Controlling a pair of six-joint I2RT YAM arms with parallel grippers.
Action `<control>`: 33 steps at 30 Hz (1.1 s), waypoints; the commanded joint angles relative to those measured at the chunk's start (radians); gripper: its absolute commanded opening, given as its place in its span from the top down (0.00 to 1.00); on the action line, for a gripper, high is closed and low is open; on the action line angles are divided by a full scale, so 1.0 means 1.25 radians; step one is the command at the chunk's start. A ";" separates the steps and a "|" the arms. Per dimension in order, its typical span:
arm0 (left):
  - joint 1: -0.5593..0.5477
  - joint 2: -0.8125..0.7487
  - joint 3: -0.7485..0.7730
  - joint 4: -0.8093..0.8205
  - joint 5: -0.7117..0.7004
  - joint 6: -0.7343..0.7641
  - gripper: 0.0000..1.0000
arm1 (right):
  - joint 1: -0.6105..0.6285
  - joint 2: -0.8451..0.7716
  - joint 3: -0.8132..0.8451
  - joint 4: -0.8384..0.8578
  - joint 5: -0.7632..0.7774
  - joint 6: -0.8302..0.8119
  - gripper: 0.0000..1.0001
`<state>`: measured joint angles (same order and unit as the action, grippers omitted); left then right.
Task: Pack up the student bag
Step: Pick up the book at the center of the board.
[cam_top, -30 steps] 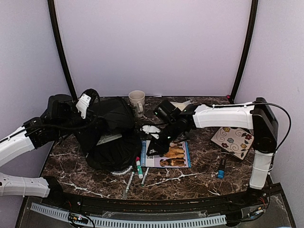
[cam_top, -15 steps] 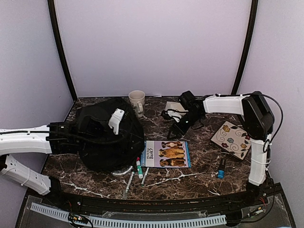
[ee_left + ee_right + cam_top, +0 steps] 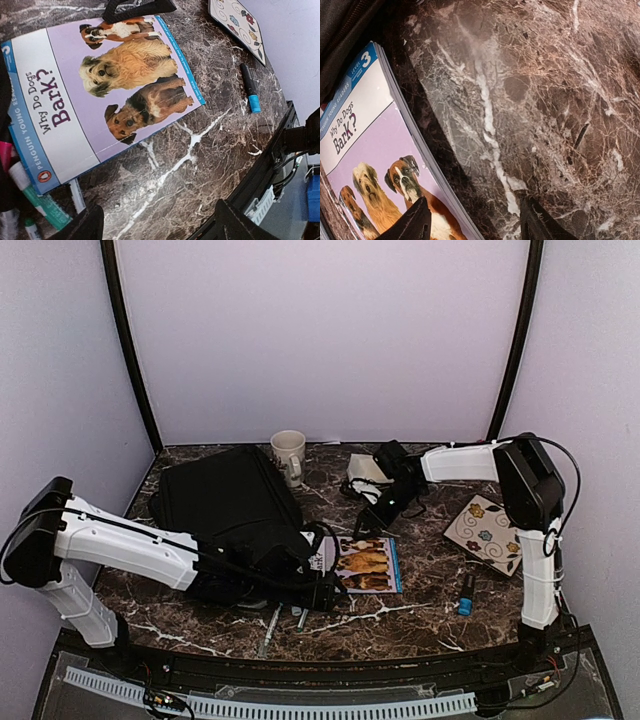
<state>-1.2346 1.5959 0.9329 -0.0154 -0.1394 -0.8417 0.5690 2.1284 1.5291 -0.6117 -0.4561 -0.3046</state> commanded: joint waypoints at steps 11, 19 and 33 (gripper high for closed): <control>0.057 0.129 -0.017 0.207 0.131 -0.249 0.22 | 0.001 -0.020 -0.034 0.006 -0.039 0.004 0.41; 0.064 0.191 -0.017 0.262 0.094 -0.329 0.22 | 0.000 -0.032 -0.062 0.006 -0.049 0.004 0.44; 0.064 0.248 0.075 0.271 -0.101 -0.306 0.24 | 0.000 -0.136 -0.205 0.007 -0.064 0.012 0.47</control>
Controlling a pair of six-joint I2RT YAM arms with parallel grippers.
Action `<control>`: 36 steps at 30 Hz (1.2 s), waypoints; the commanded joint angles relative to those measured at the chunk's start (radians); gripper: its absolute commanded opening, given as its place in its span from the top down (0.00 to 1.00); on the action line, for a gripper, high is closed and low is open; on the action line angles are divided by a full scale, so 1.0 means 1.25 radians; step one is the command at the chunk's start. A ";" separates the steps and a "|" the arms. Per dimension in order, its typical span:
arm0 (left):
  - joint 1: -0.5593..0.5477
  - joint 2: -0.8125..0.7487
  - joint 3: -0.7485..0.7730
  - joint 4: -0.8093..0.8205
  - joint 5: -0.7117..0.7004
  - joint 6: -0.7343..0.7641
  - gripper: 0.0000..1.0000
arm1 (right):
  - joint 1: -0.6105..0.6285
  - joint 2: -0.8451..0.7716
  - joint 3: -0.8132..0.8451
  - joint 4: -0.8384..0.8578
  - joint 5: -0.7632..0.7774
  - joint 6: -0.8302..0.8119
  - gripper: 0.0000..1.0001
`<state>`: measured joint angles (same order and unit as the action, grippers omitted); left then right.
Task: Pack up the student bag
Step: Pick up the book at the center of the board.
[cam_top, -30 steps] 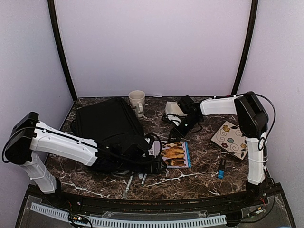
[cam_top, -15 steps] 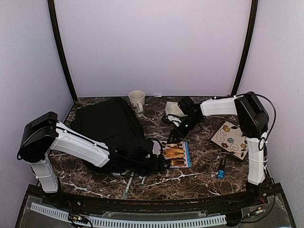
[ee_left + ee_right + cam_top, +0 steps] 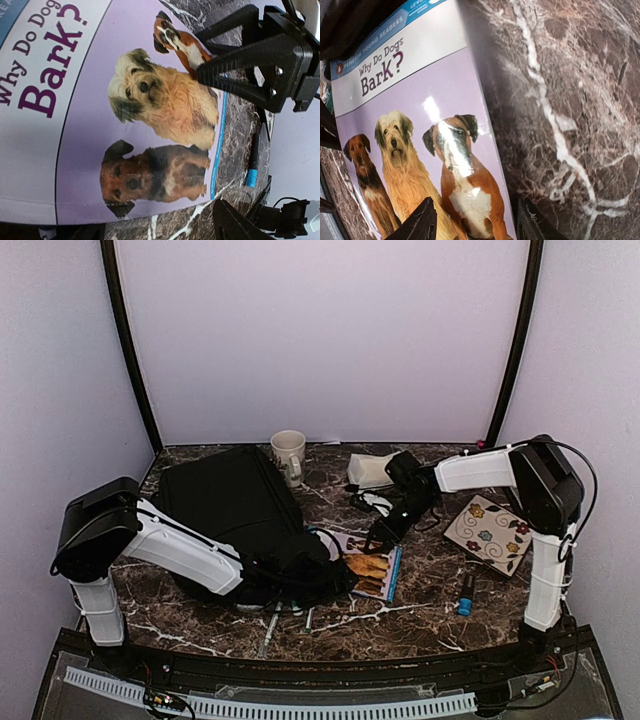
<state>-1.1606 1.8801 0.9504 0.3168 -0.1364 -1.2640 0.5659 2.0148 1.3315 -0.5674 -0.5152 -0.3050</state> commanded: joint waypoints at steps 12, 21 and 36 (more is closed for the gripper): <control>0.014 0.050 0.102 0.055 -0.149 0.048 0.51 | 0.004 -0.091 -0.118 -0.015 -0.026 0.009 0.47; 0.007 0.012 0.081 0.083 -0.168 0.055 0.66 | 0.002 -0.102 -0.120 -0.017 -0.025 0.012 0.47; -0.037 -0.049 0.079 0.131 -0.191 0.031 0.95 | -0.031 -0.258 -0.113 -0.143 0.067 -0.028 0.46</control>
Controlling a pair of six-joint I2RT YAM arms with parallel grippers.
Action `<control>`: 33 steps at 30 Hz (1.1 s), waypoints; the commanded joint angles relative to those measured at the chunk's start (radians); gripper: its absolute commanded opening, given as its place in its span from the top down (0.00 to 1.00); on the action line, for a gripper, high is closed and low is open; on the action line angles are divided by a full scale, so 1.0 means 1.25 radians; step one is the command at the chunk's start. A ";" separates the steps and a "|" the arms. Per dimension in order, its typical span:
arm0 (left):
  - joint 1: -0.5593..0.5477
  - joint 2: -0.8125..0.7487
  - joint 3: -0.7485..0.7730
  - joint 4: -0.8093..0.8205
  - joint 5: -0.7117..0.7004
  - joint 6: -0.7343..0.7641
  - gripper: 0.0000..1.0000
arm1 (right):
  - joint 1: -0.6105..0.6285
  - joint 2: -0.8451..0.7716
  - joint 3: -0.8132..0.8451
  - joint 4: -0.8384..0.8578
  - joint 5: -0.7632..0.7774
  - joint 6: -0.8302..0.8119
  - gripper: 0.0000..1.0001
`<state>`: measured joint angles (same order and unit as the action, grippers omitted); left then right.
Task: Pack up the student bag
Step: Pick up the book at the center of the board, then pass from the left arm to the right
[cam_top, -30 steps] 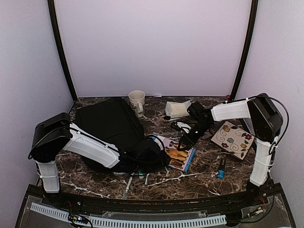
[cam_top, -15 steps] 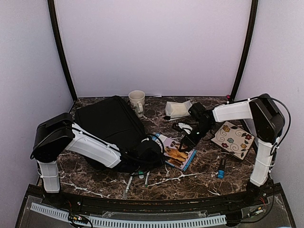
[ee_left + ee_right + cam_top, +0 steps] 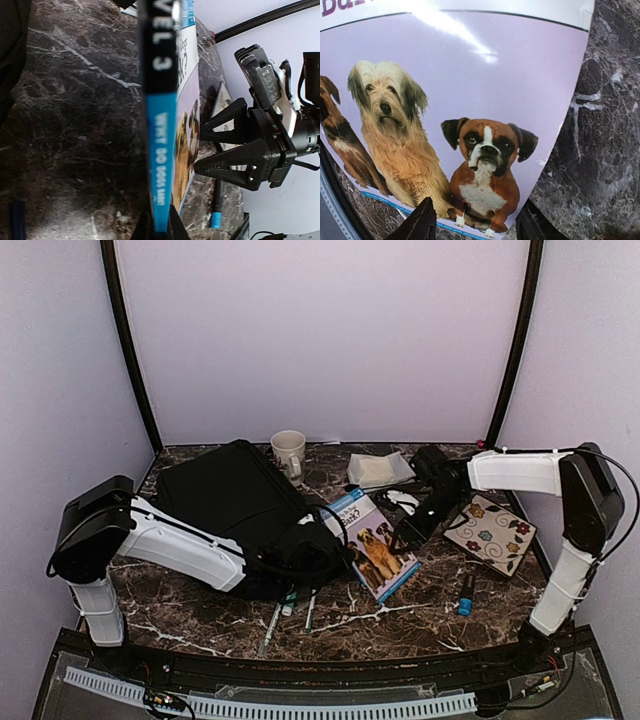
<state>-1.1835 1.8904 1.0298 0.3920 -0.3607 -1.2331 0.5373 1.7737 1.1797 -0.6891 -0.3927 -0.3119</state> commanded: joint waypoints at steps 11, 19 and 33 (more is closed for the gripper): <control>-0.024 -0.232 -0.008 0.055 -0.022 0.312 1.00 | -0.098 -0.315 0.042 -0.088 -0.091 -0.024 0.39; 0.200 -0.430 0.004 -0.106 0.308 0.612 1.00 | -0.153 -0.342 0.120 0.058 -0.163 0.070 0.00; 0.450 -0.444 0.054 -0.130 0.818 0.739 1.00 | -0.097 -0.101 0.349 0.099 -0.490 0.065 0.00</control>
<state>-0.6441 1.3380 1.0668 0.1551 0.4408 -0.3252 0.3649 1.5753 1.5745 -0.5713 -0.9081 -0.2375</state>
